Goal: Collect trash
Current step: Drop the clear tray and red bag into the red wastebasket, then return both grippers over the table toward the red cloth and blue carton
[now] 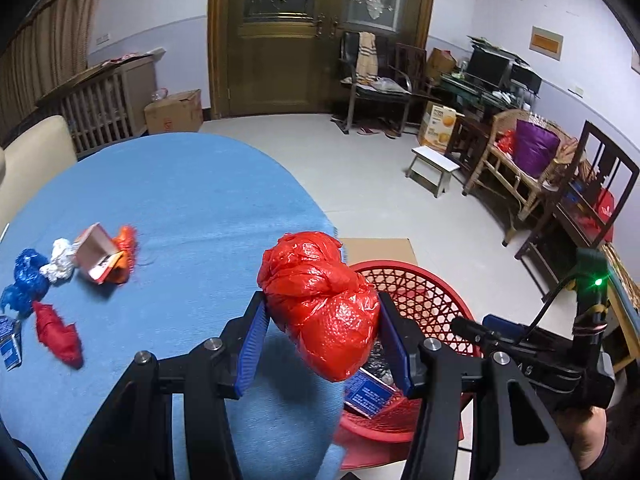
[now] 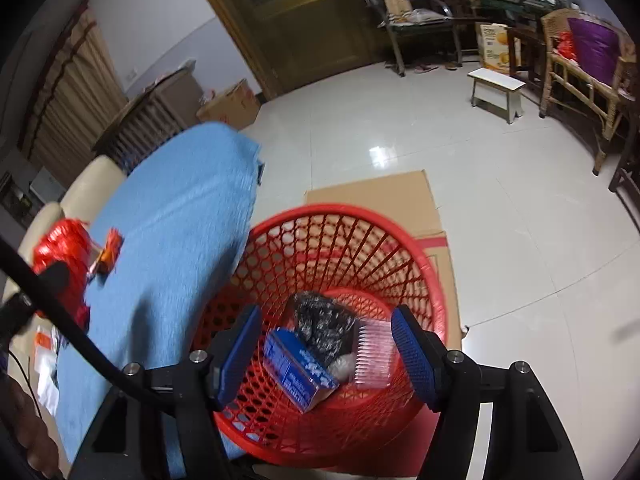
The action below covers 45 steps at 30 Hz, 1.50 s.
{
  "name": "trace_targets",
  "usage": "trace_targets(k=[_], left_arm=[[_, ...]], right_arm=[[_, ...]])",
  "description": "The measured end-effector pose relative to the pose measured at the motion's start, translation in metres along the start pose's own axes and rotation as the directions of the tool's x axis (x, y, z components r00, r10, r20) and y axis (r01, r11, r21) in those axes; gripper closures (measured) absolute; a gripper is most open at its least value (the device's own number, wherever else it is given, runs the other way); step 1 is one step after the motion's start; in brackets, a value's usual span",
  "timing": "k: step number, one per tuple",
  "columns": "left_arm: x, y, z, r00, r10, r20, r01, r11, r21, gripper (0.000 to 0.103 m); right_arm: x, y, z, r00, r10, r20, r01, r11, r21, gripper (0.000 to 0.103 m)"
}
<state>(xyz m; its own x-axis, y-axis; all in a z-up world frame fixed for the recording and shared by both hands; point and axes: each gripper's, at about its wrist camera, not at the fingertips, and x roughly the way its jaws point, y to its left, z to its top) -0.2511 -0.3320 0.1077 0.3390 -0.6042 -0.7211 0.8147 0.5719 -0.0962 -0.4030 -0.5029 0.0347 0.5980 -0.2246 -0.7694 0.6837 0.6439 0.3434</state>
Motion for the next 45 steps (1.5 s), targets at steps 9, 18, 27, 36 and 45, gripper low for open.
trace_targets(k=[9, 18, 27, 36, 45], left_arm=[[0.026, -0.043, 0.010, 0.997, -0.063, -0.042, 0.067, 0.994, 0.084, 0.045], [0.039, -0.048, 0.020, 0.995, -0.047, -0.088, 0.056, 0.992, 0.109, 0.021], [0.010, 0.025, 0.007, 0.999, 0.019, -0.051, -0.021, 0.998, -0.053, 0.020], [-0.024, 0.117, -0.048, 0.987, 0.145, -0.070, -0.158, 0.959, -0.237, 0.020], [-0.063, 0.213, -0.105, 0.957, 0.274, -0.093, -0.286, 0.846, -0.449, 0.020]], right_arm=[[-0.027, -0.024, 0.013, 0.996, -0.008, 0.085, 0.002, 0.997, 0.074, 0.032], [-0.043, -0.036, 0.023, 0.991, -0.026, 0.128, 0.012, 0.994, 0.108, 0.032], [-0.040, -0.010, 0.024, 0.992, 0.000, 0.127, -0.008, 0.998, 0.058, 0.032], [-0.026, 0.048, 0.013, 0.996, 0.047, 0.072, -0.043, 0.997, -0.058, 0.032], [-0.010, 0.125, -0.008, 0.994, 0.113, -0.004, -0.112, 0.970, -0.214, 0.032]])
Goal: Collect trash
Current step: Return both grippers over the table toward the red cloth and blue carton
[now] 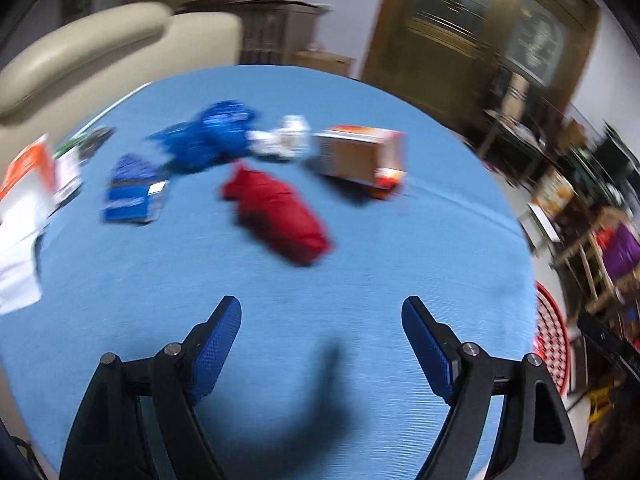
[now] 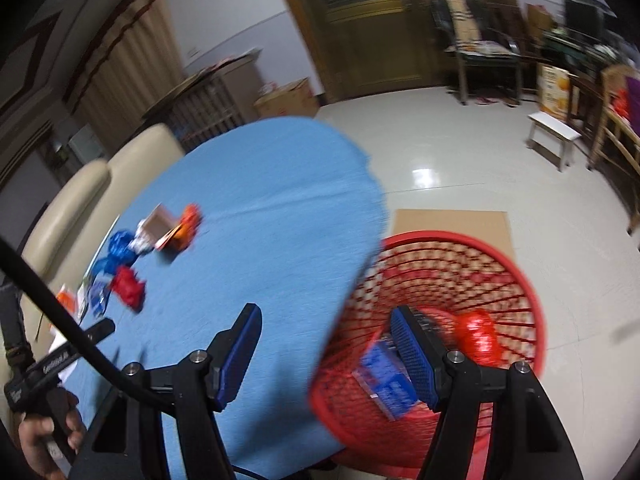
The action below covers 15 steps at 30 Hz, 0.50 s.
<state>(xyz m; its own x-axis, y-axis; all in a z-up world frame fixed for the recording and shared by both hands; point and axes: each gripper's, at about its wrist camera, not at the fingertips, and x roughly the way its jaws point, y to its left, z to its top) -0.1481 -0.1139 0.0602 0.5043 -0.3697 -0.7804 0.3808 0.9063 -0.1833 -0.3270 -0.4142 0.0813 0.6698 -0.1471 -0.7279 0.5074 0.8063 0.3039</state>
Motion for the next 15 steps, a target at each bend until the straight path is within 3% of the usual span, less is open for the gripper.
trace_targets(k=[7, 15], left_arm=[[-0.007, 0.062, 0.002, 0.996, 0.085, 0.024, -0.081, 0.989, -0.121, 0.020], [-0.010, 0.097, 0.000, 0.991, 0.127, 0.029, -0.120, 0.976, -0.182, 0.020]], right_arm=[[0.022, 0.056, -0.010, 0.996, 0.054, -0.076, -0.064, 0.990, -0.127, 0.032], [0.041, 0.112, -0.010, 0.985, 0.097, -0.144, -0.132, 0.958, -0.256, 0.032]])
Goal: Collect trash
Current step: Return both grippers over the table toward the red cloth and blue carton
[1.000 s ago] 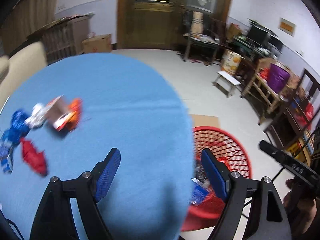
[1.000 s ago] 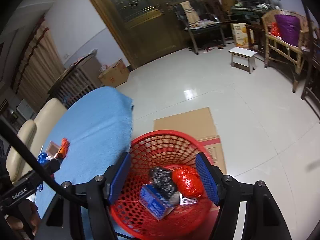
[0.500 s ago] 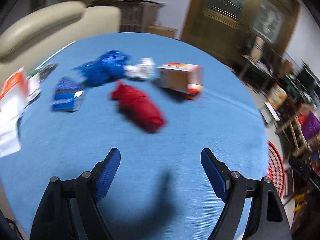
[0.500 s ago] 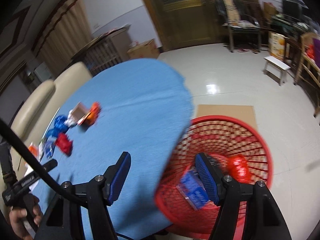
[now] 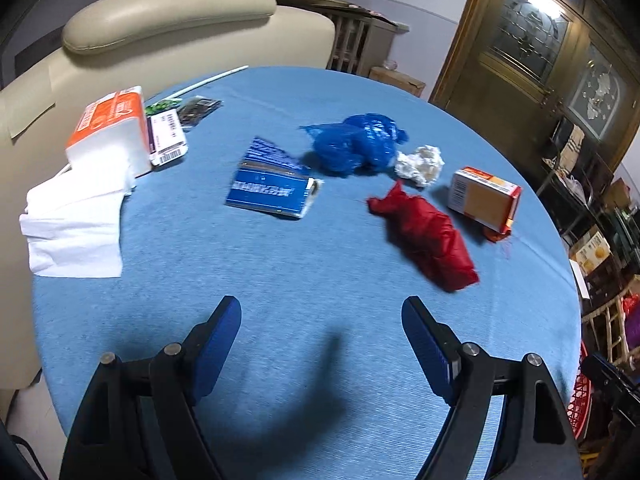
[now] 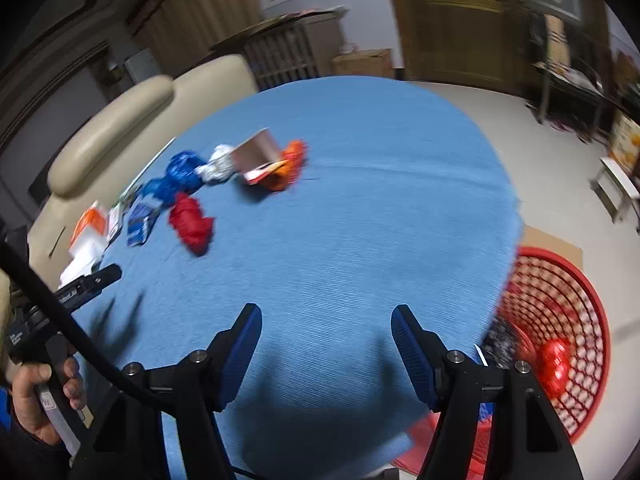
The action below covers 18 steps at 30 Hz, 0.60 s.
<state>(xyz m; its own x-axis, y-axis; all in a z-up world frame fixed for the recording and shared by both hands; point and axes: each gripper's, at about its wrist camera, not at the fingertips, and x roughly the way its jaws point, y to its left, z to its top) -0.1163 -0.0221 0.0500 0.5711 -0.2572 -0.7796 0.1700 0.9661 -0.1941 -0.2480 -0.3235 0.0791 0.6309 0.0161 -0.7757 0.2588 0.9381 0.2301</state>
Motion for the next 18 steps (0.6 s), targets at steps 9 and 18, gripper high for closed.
trace_targets(k=[9, 18], left_arm=[[0.005, 0.023, 0.004, 1.000, 0.024, -0.003, -0.024, 0.999, -0.038, 0.020], [0.009, 0.041, 0.010, 0.998, 0.059, -0.011, -0.059, 0.997, -0.057, 0.020]], right_arm=[[0.038, 0.068, 0.032, 0.996, 0.080, -0.046, -0.087, 0.983, -0.161, 0.032], [0.088, 0.126, 0.063, 0.988, 0.123, -0.099, -0.145, 0.951, -0.272, 0.032]])
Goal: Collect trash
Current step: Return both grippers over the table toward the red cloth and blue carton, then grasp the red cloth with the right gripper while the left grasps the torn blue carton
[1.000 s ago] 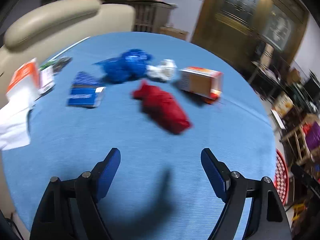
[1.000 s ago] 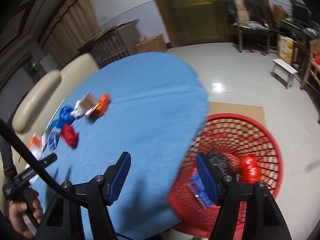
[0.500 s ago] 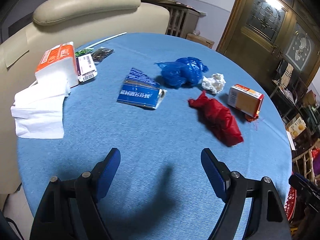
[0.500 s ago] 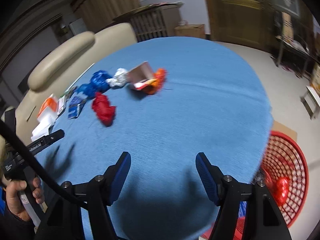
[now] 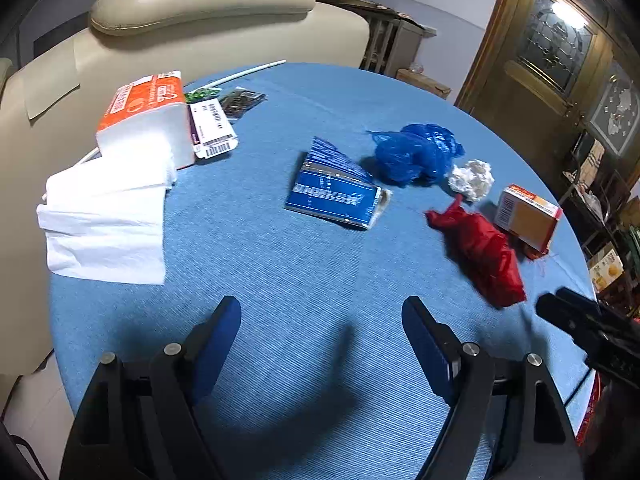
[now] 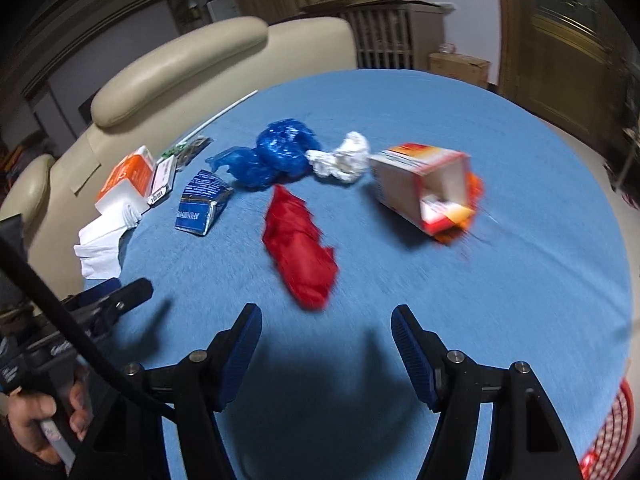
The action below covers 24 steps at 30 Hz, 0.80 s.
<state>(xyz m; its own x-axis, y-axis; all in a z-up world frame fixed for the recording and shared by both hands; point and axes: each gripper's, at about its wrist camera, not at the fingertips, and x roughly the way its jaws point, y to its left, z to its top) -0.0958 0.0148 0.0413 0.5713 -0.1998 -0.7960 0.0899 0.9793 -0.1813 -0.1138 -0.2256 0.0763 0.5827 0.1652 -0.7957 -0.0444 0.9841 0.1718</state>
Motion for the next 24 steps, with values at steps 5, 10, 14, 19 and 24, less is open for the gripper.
trace_targets(k=[5, 10, 14, 19, 24], left_arm=[[0.005, 0.004, 0.007, 1.000, 0.020, -0.006, -0.020, 1.000, 0.000, 0.020], [0.013, -0.005, 0.026, 0.999, 0.032, 0.014, -0.033, 0.999, 0.038, 0.020], [0.027, -0.015, 0.048, 1.000, 0.013, 0.023, -0.015, 0.998, 0.069, 0.020], [0.057, -0.027, 0.074, 1.000, 0.015, 0.007, -0.015, 0.991, 0.132, 0.020], [0.085, -0.030, 0.084, 0.998, 0.039, -0.042, -0.031, 0.985, 0.168, 0.020]], right_arm=[[0.036, 0.013, 0.024, 1.000, 0.009, -0.029, -0.010, 0.999, -0.039, 0.032], [0.063, 0.020, 0.036, 0.999, 0.002, -0.051, -0.005, 0.998, -0.063, 0.032], [0.074, 0.021, 0.038, 0.998, 0.007, -0.064, -0.012, 0.997, -0.071, 0.032], [0.078, 0.013, 0.036, 0.997, 0.014, -0.070, -0.018, 0.998, -0.055, 0.059], [0.069, 0.000, 0.030, 0.997, 0.032, -0.069, -0.034, 0.999, -0.031, 0.063]])
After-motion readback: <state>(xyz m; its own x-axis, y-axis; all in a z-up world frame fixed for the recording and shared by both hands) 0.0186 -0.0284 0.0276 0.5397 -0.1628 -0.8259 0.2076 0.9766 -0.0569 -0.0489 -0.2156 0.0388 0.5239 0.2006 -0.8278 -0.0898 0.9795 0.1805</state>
